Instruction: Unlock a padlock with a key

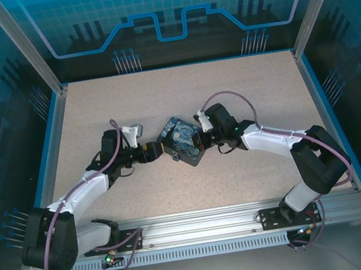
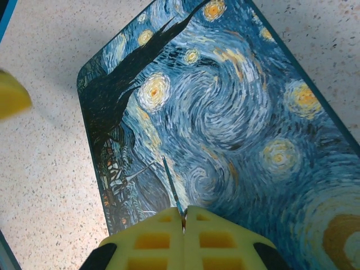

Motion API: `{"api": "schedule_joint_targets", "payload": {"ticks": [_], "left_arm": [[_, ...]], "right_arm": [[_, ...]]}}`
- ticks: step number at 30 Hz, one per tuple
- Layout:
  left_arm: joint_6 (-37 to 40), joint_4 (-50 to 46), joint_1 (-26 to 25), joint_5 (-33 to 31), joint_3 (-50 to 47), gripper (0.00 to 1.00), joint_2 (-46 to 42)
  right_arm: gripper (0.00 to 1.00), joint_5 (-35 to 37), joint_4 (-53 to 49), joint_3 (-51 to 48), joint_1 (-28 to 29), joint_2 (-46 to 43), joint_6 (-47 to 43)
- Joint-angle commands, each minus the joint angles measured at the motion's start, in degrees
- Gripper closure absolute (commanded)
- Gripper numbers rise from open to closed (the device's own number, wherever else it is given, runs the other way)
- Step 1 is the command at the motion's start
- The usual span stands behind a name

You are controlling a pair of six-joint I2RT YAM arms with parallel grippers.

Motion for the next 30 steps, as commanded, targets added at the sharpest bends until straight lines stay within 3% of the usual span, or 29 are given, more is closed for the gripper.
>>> {"api": "schedule_joint_targets", "payload": {"ticks": [1,8,15,30], "left_arm": [[-2.96,6.38,-1.11,3.85,-3.30,0.25,-1.27],[-4.55,15.22,-4.04,5.30,-6.36,0.25,4.10],[-5.12,21.39,-5.13,3.92,-7.38,0.26,8.31],[-1.80,26.56,-7.54,-1.31,-7.61,0.26,15.54]], "right_arm": [[1.00,-1.53,-0.71,1.06,-0.98,1.15,1.20],[1.00,-10.15,8.95,-3.33,-3.58,1.16,3.67],[1.00,-14.38,13.90,-5.67,-5.53,2.15,4.63],[1.00,-11.95,9.97,-6.15,-5.97,5.17,2.62]]}}
